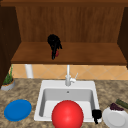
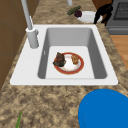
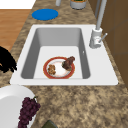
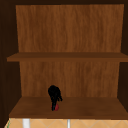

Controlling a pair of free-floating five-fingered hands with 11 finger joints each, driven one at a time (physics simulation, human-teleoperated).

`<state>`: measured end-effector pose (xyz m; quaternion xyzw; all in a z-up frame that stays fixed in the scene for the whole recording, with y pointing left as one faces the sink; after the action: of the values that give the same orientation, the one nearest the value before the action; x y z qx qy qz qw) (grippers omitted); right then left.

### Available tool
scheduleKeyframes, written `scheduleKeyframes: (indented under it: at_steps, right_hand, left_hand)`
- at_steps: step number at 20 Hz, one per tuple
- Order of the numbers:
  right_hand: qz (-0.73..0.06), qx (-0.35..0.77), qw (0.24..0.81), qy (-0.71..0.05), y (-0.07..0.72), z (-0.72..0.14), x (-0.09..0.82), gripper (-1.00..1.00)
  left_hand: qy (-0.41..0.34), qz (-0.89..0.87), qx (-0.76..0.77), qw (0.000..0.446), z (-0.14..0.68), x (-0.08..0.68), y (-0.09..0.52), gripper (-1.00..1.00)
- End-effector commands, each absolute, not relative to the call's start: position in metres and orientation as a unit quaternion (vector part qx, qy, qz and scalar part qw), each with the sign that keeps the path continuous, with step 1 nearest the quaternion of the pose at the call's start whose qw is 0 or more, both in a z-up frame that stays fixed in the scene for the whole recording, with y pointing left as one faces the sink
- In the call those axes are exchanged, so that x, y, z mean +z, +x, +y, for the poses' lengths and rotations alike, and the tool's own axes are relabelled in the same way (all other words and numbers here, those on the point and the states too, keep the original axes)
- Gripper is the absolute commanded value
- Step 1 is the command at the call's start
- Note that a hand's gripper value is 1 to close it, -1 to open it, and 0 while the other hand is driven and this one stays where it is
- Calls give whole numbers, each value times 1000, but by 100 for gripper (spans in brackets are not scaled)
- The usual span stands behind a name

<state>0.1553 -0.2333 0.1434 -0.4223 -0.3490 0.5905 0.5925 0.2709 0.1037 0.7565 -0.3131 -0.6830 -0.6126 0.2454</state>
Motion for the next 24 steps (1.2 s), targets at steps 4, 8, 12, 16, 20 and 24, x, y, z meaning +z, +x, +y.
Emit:
scheduleKeyframes:
  at_steps: [4, 8, 12, 16, 20, 24]
  right_hand:
    - [-349, 591, 593, -422, 155, -233, 143, 0]
    - [-349, 591, 593, -422, 155, -233, 143, 0]
    - [-349, 591, 593, -422, 155, -233, 143, 0]
    - [-349, 591, 593, -422, 155, -233, 143, 0]
    - [-349, 591, 593, -422, 155, -233, 143, 0]
    - [-349, 591, 593, -422, 155, -233, 143, 0]
  left_hand:
    - [-329, -680, -602, 258, 112, 732, 325, -100]
    - [-337, -680, -595, 265, 118, 733, 352, -100]
    - [-329, -687, -595, 256, 115, 708, 366, -100]
    - [-336, -691, -586, 257, 117, 694, 391, -100]
    - [-350, -682, -582, 271, 123, 683, 421, -100]
    - [-354, -674, -579, 292, 121, 678, 444, -100]
